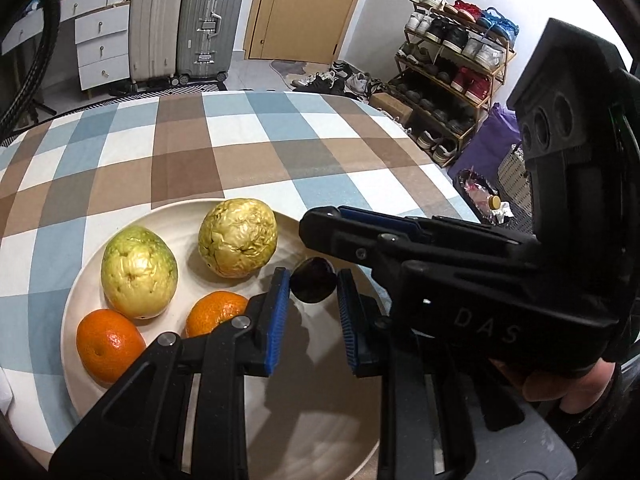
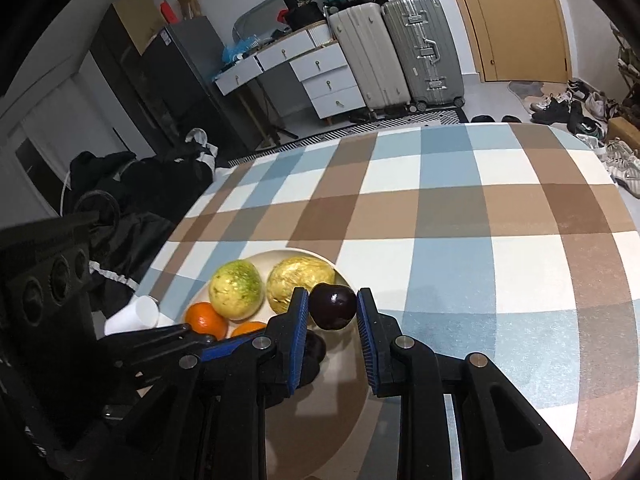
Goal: Organize fruits
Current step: 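Open both tools to release the plums onto the plate, then move both tools back toward the red tomatoes on the cloth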
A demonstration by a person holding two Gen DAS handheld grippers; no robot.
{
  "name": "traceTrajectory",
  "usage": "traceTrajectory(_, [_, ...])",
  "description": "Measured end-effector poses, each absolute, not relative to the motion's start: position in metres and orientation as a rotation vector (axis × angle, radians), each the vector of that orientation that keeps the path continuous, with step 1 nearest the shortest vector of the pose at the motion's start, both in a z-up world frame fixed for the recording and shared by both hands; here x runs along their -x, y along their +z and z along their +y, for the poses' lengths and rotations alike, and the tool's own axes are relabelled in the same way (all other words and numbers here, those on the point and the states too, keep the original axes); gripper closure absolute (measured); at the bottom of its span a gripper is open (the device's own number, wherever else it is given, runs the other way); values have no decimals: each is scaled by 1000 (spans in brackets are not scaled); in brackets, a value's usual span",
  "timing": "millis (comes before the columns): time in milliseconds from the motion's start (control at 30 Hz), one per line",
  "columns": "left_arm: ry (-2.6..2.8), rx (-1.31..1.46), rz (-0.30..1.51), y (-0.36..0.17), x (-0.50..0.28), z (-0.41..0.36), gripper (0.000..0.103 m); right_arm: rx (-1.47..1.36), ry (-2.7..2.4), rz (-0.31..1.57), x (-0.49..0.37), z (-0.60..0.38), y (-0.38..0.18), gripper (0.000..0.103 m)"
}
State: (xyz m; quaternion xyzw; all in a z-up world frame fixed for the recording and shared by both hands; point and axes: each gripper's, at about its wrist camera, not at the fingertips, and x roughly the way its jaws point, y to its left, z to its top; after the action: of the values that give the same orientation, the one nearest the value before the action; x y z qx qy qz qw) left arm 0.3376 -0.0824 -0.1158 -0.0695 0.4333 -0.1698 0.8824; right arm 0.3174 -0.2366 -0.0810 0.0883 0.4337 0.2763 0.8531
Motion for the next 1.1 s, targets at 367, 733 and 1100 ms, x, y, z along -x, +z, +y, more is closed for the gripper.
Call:
traceTrajectory(367, [-349,141,893,-101,-323,-80,53,-266,568,881,-307,-251,-66,59])
traceTrajectory(733, [-328,152,813,-49,-277,-76,32,-279,504,743,-234,-289,-16,48])
traceTrajectory(1100, [-262,171,711,7,-198,-36,14,-284,416,592,-136,-307,14,10])
